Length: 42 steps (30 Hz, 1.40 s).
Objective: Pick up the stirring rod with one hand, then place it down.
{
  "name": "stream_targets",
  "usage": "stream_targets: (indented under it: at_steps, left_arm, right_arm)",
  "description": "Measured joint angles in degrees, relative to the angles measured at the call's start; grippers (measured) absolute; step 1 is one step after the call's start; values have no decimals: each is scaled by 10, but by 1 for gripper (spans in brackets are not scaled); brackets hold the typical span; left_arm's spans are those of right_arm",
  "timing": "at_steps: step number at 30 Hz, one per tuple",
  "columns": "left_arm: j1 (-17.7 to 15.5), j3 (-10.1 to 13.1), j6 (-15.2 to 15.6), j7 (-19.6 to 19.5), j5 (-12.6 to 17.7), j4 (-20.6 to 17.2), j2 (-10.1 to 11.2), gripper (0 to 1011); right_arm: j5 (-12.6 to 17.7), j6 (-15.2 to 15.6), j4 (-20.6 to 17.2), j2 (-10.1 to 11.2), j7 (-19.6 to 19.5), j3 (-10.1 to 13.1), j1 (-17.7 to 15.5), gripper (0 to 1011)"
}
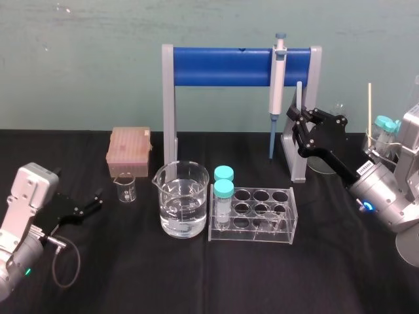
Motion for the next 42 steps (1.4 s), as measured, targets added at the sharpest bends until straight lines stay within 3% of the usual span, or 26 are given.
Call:
stream_targets:
  at_steps: [42]
  left_arm:
    - [0, 0, 0, 0, 0, 0, 0, 1000]
  right_arm:
    - [1, -2, -1, 1, 2, -2, 1, 69]
